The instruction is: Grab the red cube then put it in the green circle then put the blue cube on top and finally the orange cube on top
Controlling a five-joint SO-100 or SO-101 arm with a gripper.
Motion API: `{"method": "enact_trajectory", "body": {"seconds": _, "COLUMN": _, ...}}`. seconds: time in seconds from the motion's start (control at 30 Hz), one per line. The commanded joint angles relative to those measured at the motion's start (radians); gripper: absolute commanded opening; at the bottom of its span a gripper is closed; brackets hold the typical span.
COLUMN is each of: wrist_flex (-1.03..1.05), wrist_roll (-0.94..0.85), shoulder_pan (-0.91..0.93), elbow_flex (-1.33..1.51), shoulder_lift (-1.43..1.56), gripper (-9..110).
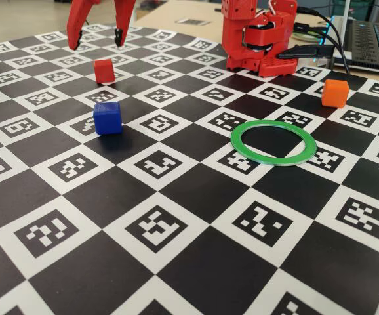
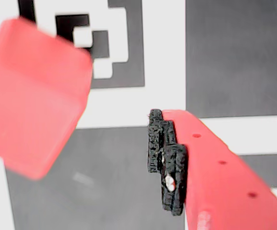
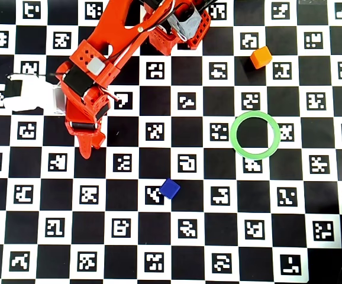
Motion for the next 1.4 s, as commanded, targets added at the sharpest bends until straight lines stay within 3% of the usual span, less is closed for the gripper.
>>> {"method": "enact_trajectory", "body": {"seconds": 0.0, "wrist_flex": -0.067, "wrist_roll": 0.008, "shoulder_pan": -0.008, "elbow_flex": 0.009, "shoulder_lift": 0.012, "gripper": 47}}
{"method": "enact_trajectory", "body": {"seconds": 0.77, "wrist_flex": -0.179, "wrist_roll": 0.058, "shoulder_pan": -0.057, "elbow_flex": 0.058, "shoulder_lift": -0.043, "gripper": 47}}
{"method": "enact_trajectory", "body": {"seconds": 1.37, "wrist_flex": -0.186, "wrist_roll": 0.222, "shoulder_pan": -0.087, "elbow_flex": 0.058, "shoulder_lift": -0.040, "gripper": 47}}
